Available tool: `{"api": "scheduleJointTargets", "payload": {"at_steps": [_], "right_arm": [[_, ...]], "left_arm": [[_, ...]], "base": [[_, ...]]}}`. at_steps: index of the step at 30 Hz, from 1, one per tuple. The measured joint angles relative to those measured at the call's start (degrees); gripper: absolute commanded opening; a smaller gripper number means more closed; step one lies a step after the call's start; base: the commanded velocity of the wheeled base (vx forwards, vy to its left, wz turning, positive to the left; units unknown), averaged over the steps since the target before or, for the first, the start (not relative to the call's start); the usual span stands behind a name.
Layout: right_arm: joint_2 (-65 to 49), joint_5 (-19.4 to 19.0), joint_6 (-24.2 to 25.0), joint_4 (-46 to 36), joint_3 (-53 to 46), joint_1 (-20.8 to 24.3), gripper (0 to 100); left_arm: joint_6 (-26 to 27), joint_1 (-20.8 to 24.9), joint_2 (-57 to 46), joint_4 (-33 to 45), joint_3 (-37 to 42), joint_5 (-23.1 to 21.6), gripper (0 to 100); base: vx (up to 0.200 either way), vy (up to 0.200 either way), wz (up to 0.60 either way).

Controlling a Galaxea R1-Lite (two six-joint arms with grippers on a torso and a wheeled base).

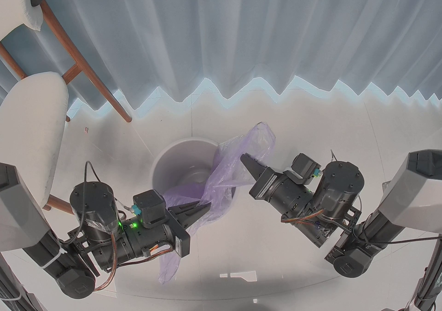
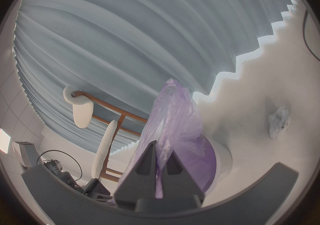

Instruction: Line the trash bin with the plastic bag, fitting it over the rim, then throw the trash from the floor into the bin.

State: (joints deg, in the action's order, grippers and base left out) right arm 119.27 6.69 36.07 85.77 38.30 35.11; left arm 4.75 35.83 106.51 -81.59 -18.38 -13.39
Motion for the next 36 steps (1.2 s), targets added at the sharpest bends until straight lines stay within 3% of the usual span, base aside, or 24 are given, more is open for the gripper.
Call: {"api": "scheduleJointTargets", "payload": {"at_steps": [12,24,25,36], "right_arm": [[5.60,0.01,0.11,3.12,2.35,-1.05,0],[7.88,0.09,3.21,3.23,4.67,-0.90,0],[7.88,0.09,3.19,3.23,4.61,-0.90,0],[7.90,0.09,2.77,3.21,4.28,-1.05,0]], "left_arm": [[-0.55,-1.84,3.63,-1.94,-1.54,-0.16,0],[-2.76,-1.77,3.83,-2.44,-2.51,0.11,0],[-2.76,-1.71,3.83,-2.93,-2.40,0.09,100],[-2.88,-1.74,2.67,-4.44,-1.24,0.17,100]], "base": [[0.000,0.000,0.00],[0.000,0.000,0.00],[0.000,0.000,0.00],[0.000,0.000,0.00]]}}
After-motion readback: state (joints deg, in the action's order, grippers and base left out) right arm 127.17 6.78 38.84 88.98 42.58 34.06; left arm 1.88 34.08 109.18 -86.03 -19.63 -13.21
